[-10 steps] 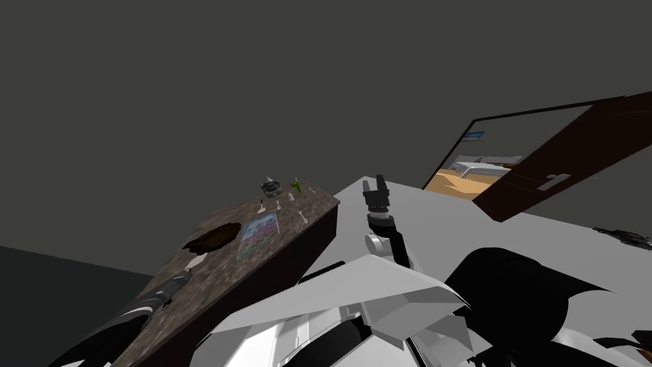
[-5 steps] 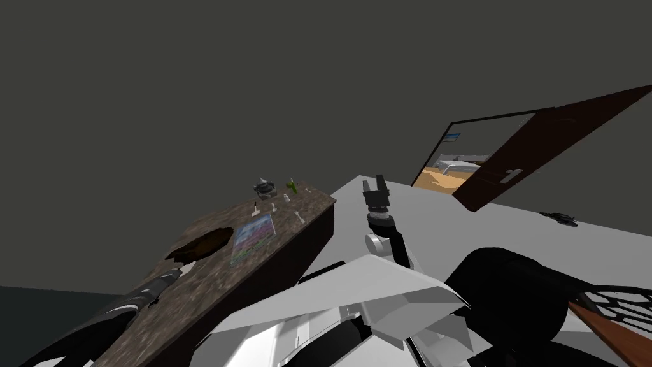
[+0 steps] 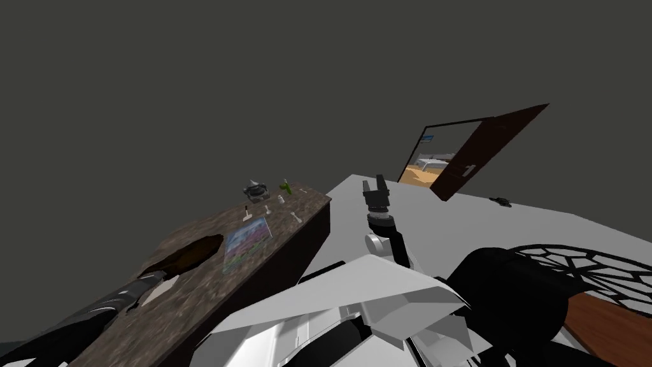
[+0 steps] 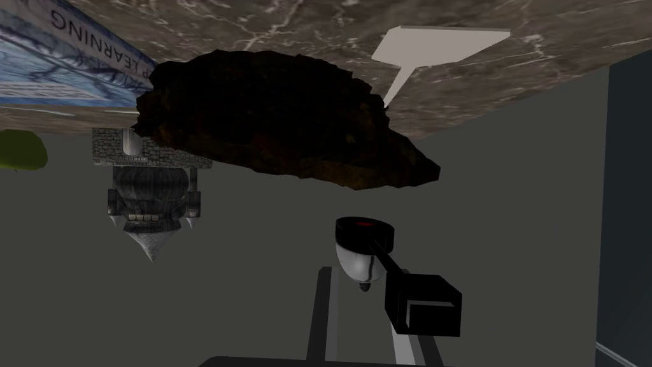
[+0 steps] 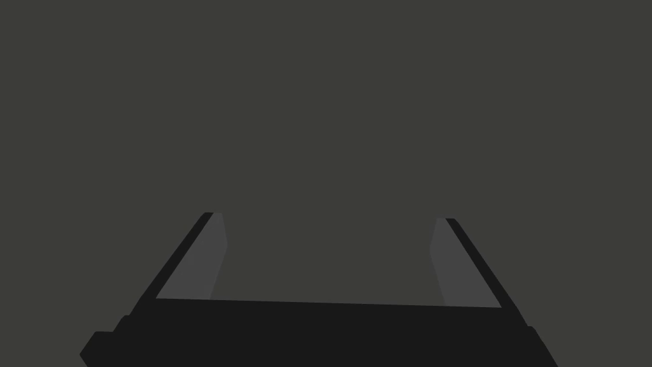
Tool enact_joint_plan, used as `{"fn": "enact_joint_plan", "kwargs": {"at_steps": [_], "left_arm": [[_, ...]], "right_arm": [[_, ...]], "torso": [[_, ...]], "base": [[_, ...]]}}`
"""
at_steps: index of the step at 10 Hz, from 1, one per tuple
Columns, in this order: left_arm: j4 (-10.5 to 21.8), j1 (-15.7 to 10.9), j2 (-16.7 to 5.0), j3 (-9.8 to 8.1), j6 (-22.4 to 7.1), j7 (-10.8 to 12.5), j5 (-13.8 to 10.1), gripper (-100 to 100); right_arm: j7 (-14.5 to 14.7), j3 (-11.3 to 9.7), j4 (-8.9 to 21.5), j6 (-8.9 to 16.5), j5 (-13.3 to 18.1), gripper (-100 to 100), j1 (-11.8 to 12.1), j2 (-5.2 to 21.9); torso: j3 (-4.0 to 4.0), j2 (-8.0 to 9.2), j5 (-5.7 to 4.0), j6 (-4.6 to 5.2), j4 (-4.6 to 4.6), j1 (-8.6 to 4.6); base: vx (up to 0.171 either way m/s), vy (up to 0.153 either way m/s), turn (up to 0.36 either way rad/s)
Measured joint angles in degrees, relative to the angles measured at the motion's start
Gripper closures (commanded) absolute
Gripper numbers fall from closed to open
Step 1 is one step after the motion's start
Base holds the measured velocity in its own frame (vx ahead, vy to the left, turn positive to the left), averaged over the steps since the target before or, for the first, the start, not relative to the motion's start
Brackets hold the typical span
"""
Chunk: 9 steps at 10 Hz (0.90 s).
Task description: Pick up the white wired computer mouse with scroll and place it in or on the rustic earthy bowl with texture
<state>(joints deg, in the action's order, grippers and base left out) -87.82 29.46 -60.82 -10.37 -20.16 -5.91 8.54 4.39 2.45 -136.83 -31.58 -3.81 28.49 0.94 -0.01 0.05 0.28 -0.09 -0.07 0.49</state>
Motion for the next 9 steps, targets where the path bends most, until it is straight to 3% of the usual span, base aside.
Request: {"fn": "enact_joint_plan", "kwargs": {"at_steps": [3,5,9], "left_arm": [[-0.13,1.95,-2.87,-1.34,-3.42,1.61,-3.42,100],[1.21,2.69,-3.62,-1.95,-4.03,2.18,-4.75,100],[3.84,4.72,-6.69,-3.30,-6.41,3.35,-9.72,100]], "right_arm": [[0.00,0.00,0.00,0.00,0.00,0,0.01,0.00],[0.00,0.00,0.00,0.00,0.00,0,0.01,0.00],[0.00,0.00,0.00,0.00,0.00,0,0.02,0.00]], "torso": [[-0.08,-0.14,0.01,-0.06,-0.03,-0.06],[-0.13,-0.22,0.03,-0.07,-0.05,-0.09],[-0.22,-0.38,0.02,-0.02,-0.08,-0.13]], "base": [[-0.007,0.030,-0.209],[0.017,0.012,-0.155],[0.037,0.011,-0.249]]}}
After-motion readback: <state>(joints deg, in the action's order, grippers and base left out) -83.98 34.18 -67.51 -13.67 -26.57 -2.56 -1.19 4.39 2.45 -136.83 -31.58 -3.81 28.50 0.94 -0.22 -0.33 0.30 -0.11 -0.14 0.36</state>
